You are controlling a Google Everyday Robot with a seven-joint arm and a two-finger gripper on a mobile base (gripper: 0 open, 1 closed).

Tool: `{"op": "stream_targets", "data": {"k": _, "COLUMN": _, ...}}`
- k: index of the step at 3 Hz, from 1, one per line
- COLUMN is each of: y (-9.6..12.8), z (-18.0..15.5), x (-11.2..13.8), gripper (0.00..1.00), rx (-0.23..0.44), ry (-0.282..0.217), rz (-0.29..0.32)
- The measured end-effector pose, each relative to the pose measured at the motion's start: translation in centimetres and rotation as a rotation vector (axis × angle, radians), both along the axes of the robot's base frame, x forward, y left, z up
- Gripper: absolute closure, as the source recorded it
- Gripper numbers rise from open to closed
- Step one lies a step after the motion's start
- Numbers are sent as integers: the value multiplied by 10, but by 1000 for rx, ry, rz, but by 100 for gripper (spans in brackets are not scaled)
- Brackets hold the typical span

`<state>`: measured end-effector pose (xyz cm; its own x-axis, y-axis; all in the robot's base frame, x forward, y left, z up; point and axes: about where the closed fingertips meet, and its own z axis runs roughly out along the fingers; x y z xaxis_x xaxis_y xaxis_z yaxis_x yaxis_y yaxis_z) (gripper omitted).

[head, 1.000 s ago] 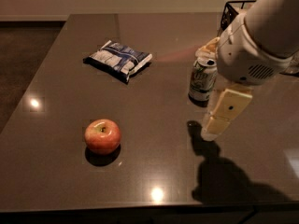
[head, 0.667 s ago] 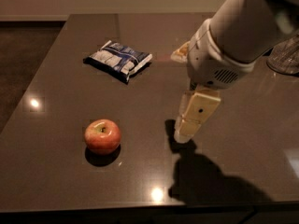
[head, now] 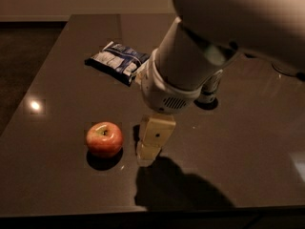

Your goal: Pick apple

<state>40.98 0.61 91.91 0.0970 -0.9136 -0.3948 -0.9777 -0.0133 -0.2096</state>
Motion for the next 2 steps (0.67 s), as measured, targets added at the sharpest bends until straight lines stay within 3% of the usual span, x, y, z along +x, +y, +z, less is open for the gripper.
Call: {"op": "stream_targets", "data": {"k": 2, "y": 44, "z": -42, "x": -15, "gripper": 0, "rx": -44, "ry": 48, "rz": 51}}
